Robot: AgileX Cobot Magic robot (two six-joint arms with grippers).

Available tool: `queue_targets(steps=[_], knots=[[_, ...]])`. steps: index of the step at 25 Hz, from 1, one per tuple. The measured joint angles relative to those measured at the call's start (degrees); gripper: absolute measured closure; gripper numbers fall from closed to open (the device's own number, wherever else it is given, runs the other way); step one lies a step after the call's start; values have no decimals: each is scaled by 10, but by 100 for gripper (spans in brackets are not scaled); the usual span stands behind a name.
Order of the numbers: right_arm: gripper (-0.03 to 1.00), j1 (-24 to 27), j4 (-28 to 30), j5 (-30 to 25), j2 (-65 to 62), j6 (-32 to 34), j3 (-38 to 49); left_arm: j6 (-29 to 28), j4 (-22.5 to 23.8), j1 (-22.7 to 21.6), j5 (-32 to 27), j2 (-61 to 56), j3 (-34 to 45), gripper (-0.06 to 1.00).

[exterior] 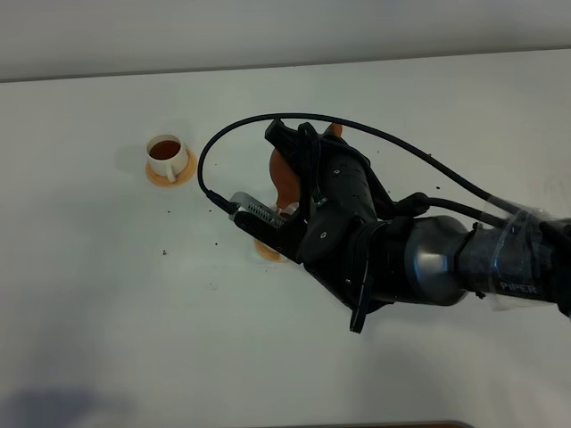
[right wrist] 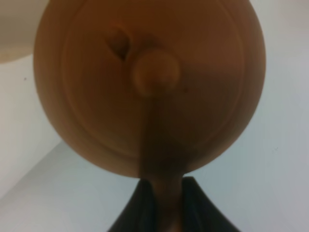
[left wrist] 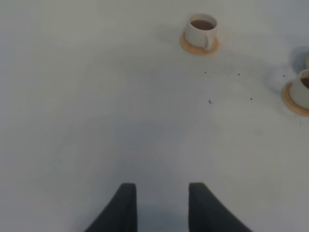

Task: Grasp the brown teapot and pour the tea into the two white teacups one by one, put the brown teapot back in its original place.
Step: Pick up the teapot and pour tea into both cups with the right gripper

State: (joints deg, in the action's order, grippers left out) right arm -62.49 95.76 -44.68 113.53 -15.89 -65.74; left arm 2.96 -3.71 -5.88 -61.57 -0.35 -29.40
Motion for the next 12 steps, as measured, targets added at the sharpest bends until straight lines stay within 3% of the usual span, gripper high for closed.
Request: queue_targets(steps=[12], knots=[[88, 0, -1, -5, 0, -2, 0, 0, 0, 0, 0, 0, 0, 68]])
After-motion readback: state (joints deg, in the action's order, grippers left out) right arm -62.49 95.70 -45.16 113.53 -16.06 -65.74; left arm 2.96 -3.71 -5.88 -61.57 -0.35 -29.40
